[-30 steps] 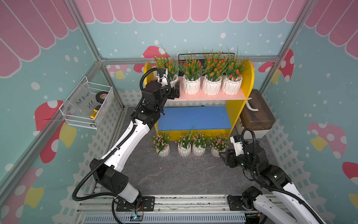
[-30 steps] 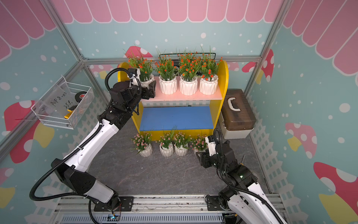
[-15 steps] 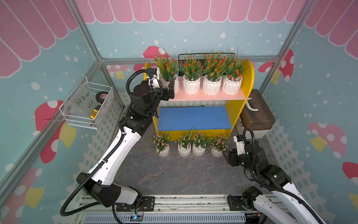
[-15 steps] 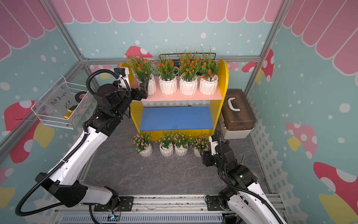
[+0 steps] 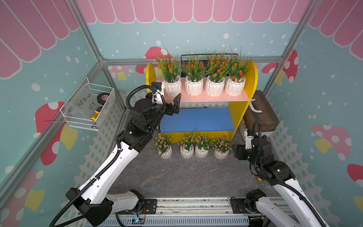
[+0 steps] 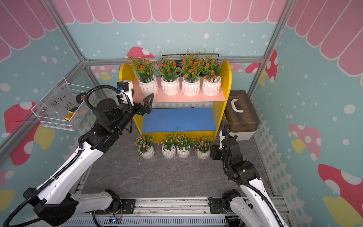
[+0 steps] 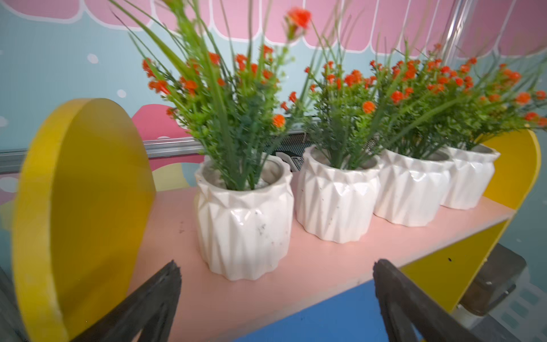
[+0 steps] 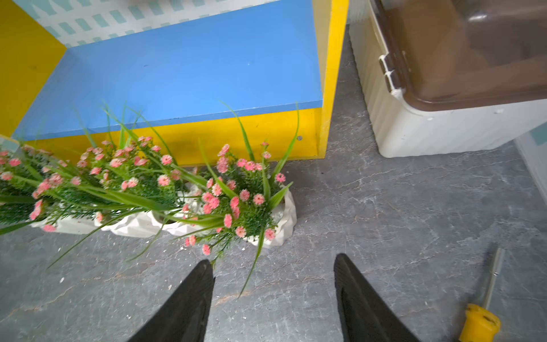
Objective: Place the baby's breath potted plants on the rack by color
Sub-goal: Place the baby's breath potted plant on the rack, then pick up the baby's breath potted plant from the center of the board.
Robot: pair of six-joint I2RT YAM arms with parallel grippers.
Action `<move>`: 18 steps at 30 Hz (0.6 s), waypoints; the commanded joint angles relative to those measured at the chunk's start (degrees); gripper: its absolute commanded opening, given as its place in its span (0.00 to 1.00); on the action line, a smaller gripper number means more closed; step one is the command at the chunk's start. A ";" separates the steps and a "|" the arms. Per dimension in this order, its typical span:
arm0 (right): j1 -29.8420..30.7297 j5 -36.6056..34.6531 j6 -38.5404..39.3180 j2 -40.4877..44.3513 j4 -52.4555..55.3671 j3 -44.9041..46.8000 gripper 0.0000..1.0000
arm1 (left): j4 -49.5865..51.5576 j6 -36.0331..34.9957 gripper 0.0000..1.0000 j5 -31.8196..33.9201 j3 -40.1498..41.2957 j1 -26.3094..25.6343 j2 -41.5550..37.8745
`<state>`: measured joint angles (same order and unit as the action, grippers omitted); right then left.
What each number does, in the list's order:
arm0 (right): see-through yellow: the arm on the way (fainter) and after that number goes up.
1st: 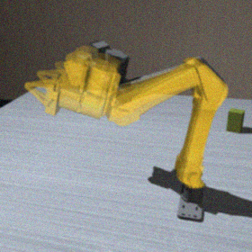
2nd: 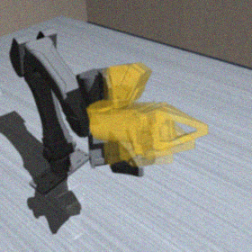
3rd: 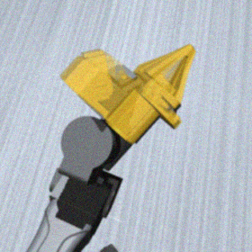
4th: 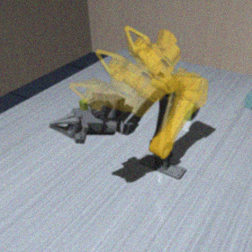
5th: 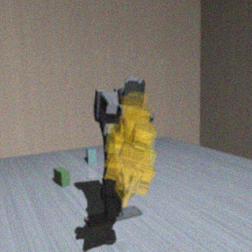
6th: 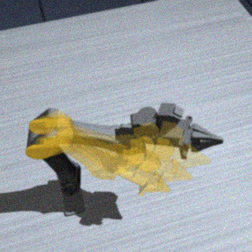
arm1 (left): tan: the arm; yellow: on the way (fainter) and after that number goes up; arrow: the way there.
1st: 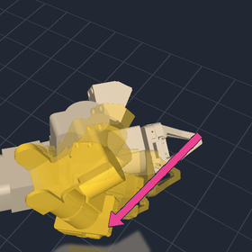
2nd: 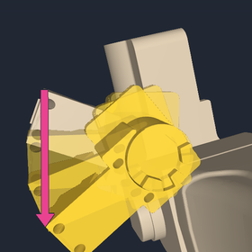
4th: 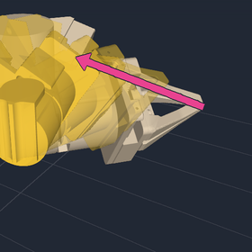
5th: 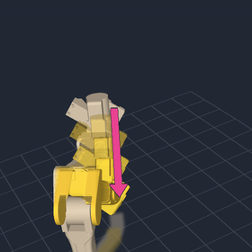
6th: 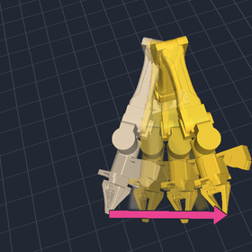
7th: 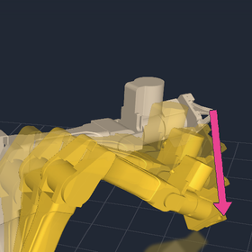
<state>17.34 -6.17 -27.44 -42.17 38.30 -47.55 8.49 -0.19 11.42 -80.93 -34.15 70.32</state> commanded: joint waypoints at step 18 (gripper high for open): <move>-21.12 21.36 1.95 -12.63 -12.98 8.63 0.51 | -9.41 13.68 0.99 -2.72 28.86 -10.93 -7.64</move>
<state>-3.44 10.61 -26.50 -53.34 28.82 -40.16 2.57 8.82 10.79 -53.54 -44.73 63.53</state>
